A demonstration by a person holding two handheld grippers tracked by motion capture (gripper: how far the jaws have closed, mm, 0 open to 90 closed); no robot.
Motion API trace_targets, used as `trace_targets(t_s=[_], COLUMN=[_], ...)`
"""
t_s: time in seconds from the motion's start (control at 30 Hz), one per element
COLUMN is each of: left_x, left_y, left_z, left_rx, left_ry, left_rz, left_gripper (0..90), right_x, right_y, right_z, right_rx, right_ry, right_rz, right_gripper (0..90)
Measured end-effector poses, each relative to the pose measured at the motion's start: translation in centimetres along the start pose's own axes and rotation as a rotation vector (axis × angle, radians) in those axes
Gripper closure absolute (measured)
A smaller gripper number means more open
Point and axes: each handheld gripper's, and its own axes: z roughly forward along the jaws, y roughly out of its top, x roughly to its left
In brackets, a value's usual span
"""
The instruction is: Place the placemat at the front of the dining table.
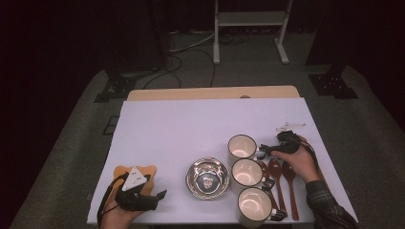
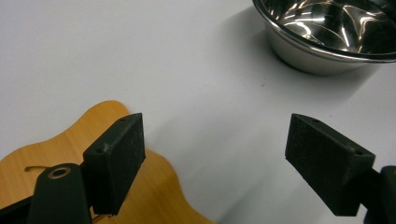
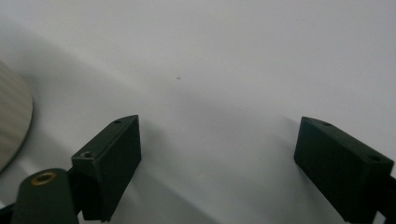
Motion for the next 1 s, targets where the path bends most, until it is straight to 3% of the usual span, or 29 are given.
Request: trace_targets(t_s=[0.37, 0.67, 1.0], left_x=[1.3, 2.3, 3.0], left_y=[-0.6, -1.2, -1.6], left_z=[-1.1, -1.9, -2.5], left_rx=[-0.011, -0.002, -0.009], left_ry=[0.029, 0.059, 0.091], left_rz=[-0.031, -0.022, -0.046], left_gripper=[27.2, 40.7, 53.6], right_x=[0.0, 0.0, 0.0], right_y=[0.0, 0.0, 0.0], right_z=[0.0, 0.0, 0.0], right_rx=[0.000, 0.000, -0.001], right_ry=[0.000, 0.000, 0.000], right_rz=[0.000, -0.001, -0.002], right_gripper=[13.0, 13.0, 13.0])
